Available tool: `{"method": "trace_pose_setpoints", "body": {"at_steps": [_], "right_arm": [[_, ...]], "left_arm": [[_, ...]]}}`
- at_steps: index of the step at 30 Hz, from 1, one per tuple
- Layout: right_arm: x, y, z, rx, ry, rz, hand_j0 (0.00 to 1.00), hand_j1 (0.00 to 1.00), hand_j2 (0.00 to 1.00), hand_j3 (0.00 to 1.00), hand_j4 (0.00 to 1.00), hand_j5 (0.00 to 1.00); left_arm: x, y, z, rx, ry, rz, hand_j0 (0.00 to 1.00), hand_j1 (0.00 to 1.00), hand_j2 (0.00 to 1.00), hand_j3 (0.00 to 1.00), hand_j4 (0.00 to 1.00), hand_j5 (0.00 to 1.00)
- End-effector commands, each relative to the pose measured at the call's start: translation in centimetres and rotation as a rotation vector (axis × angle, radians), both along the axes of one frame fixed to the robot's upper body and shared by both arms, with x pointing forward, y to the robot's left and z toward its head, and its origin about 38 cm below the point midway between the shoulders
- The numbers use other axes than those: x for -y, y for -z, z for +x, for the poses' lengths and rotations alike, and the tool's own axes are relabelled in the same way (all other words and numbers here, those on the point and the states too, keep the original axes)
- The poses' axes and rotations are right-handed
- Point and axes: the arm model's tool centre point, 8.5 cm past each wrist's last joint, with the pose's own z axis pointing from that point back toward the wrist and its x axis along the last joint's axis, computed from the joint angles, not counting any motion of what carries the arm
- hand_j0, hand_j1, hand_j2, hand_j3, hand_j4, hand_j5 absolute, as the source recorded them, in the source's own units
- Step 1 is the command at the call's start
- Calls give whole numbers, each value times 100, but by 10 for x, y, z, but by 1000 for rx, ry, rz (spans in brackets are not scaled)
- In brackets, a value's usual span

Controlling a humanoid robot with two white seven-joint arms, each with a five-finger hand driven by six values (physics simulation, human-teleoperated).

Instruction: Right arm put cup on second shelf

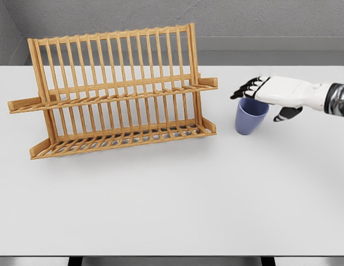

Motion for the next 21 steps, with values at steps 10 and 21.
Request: {"method": "trace_pose_setpoints", "body": {"at_steps": [10,21], "right_arm": [[-1,11,10,-33,23,14,100,100,100,100,100,100],[-10,15,19,-50,14,8,100,100,100,100,100,100]], "left_arm": [[0,0,0,0,0,0,100,100,100,100,100,100],[0,0,0,0,0,0,100,100,100,100,100,100]]}}
